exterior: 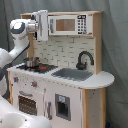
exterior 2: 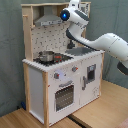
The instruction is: Play with the kitchen
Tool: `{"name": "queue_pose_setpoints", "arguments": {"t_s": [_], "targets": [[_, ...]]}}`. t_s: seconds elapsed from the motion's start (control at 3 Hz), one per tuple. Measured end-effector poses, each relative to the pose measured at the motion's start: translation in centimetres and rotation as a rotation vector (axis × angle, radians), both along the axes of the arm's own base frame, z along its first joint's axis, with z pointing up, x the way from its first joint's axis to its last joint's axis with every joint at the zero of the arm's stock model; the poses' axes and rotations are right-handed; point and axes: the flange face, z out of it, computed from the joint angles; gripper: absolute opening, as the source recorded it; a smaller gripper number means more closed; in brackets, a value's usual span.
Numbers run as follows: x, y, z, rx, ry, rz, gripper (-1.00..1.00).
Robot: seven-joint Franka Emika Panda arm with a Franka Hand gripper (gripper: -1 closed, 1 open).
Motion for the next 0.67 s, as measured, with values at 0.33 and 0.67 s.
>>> {"name": "queue_pose_setpoints", "arguments": {"t_s": [0.33, 0.67], "targets": [[-2.1, -2.5, 1.7, 0.024, 0.008, -0.064, -1.00], [-3.3, -4.2, 1.1, 0.047, 0.029, -0.094, -1.00]]}}
